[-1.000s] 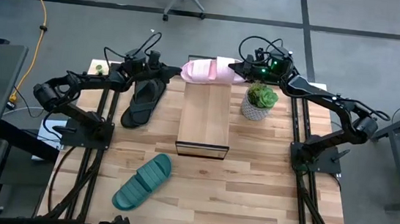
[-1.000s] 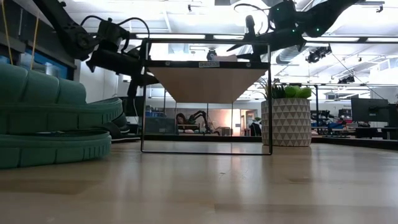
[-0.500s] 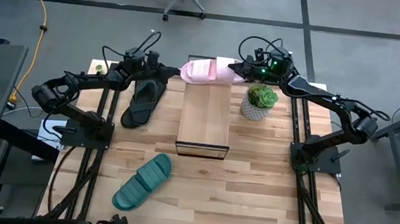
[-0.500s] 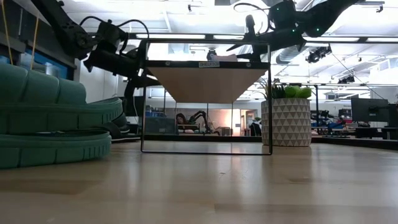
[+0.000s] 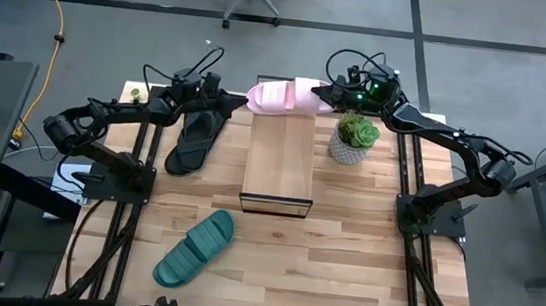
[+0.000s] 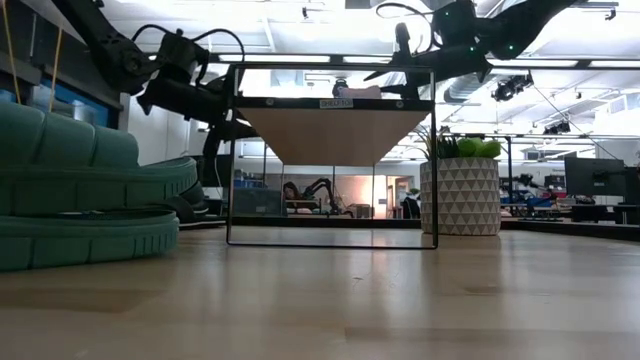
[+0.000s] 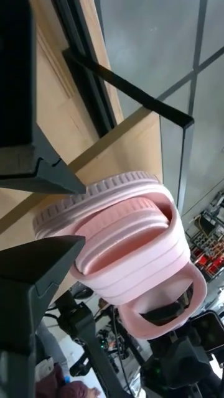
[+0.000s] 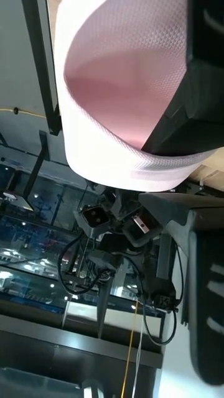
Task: Pick and place slippers onto the shelf
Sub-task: Put the pink pair of slippers on the shelf
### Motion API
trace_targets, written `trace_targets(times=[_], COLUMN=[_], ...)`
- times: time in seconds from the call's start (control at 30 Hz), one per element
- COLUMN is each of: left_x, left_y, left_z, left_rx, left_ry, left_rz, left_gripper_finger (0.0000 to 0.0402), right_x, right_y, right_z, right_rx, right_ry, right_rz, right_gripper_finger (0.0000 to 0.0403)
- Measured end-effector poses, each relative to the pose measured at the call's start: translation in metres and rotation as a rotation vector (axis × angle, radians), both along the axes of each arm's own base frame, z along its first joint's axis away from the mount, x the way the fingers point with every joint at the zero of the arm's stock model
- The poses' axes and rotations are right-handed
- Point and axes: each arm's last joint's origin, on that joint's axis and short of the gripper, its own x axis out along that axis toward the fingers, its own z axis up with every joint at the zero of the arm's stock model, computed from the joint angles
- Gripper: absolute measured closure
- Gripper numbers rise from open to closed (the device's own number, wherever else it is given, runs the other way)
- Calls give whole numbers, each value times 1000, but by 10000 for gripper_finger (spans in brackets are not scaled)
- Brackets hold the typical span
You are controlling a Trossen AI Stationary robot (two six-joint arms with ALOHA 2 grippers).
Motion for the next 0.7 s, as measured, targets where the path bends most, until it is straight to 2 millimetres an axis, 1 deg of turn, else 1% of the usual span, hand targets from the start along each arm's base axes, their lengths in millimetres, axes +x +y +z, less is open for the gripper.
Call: trace_targets(times=[0.57,0.7], left_x=[0,3], left_y=[0,4], left_z=[2,8], left_rx=[13,25], left_ry=[-20,-23], left_rz=[-5,-2], left_gripper_finger=[295,295], right_x=[1,4], right_y=[0,-1], right_z=[0,-3], right_rx=[-4,3], right_ry=[-7,-1], right_rz=[8,13], right_gripper_finger=[322,322])
